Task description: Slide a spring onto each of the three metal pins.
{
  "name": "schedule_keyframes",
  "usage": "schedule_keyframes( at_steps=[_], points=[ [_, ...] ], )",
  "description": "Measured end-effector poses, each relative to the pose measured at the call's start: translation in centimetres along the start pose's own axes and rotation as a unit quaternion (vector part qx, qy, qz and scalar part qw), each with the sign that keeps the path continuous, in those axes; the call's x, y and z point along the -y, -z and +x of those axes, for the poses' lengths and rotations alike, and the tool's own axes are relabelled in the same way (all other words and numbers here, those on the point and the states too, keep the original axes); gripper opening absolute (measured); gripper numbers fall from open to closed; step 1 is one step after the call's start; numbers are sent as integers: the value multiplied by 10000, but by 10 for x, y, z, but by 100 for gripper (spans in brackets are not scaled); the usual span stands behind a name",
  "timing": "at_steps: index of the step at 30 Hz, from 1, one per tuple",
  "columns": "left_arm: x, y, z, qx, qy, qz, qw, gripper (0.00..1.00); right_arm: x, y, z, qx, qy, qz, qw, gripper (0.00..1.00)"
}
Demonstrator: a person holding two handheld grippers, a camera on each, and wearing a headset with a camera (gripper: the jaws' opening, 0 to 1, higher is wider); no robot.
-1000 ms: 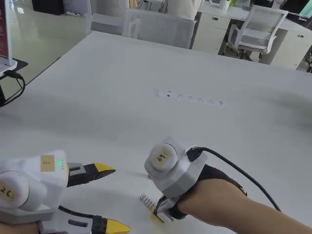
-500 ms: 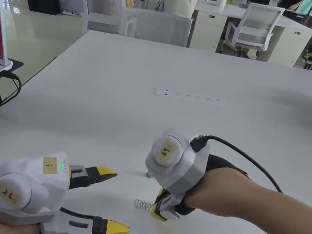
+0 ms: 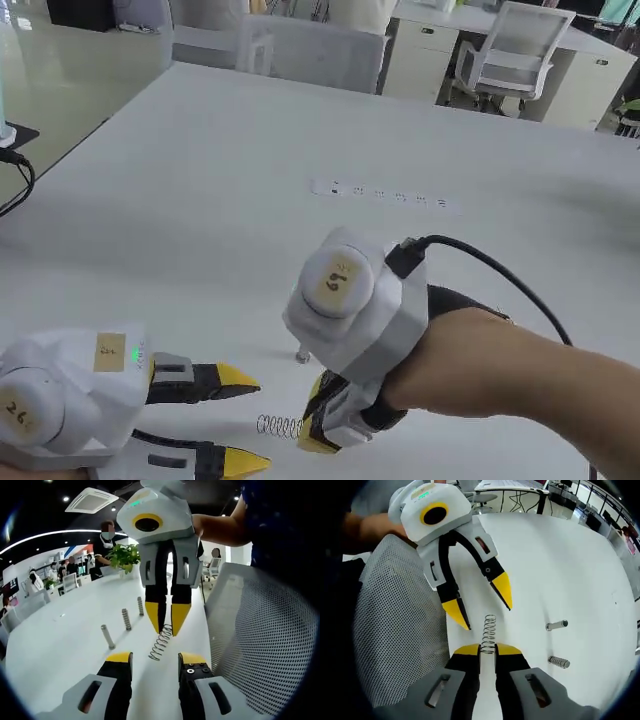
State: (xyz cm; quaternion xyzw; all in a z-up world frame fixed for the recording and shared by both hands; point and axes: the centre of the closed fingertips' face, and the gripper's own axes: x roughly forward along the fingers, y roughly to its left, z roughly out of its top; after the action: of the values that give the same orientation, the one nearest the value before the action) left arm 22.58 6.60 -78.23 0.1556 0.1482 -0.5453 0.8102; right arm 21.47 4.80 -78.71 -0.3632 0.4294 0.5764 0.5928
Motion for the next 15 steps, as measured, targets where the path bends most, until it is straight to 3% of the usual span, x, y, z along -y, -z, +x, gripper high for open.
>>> schedule_keyframes(
  at_steps=[8, 15],
  points=[
    [13, -2, 3, 10, 275, 112, 9996, 15, -9, 0, -3, -169, -192, -210, 9995, 8],
    [17, -3, 5, -11, 361, 205, 9991, 5, -13, -1, -5, -216, -298, -287, 9989, 8]
  ],
)
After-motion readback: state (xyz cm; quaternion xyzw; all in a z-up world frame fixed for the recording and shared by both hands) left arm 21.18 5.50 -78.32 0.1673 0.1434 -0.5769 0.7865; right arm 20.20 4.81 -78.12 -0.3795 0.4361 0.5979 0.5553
